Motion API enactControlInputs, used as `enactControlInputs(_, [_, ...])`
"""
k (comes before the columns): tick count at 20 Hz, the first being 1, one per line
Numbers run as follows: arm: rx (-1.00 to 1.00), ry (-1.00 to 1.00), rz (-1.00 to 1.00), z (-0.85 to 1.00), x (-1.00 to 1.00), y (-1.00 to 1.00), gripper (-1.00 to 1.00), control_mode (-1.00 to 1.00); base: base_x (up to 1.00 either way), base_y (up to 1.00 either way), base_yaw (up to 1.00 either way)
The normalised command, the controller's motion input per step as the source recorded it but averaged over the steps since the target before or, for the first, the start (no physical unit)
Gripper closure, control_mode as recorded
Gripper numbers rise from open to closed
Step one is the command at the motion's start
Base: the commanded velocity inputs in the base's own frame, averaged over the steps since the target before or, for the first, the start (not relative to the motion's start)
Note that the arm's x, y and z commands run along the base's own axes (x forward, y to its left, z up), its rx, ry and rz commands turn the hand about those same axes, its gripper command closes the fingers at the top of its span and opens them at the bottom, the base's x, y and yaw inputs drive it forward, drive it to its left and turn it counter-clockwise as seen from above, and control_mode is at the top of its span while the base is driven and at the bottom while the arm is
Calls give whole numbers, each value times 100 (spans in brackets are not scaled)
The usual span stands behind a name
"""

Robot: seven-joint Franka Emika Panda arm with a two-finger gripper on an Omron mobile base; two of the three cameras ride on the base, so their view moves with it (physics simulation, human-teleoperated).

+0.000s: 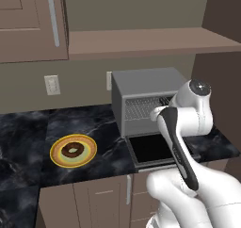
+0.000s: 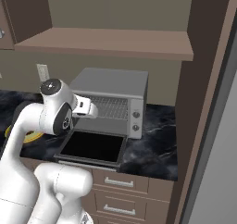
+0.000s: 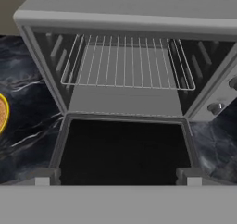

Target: Pick up the bagel from the plate, place it on the toaster oven rack, close the door, and set the timer.

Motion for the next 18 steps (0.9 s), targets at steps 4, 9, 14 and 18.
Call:
enactControlInputs(4, [1, 0, 0, 0, 27, -18, -100, -100, 0, 0, 0])
enactControlInputs(9, [0, 0, 0, -1, 36, -16, -100, -100, 0, 0, 0])
enactControlInputs(14, [0, -1, 0, -19, 34, -11, -100, -100, 0, 0, 0])
enactControlInputs(18, [0, -5, -2, -42, 27, -6, -100, -100, 0, 0, 0])
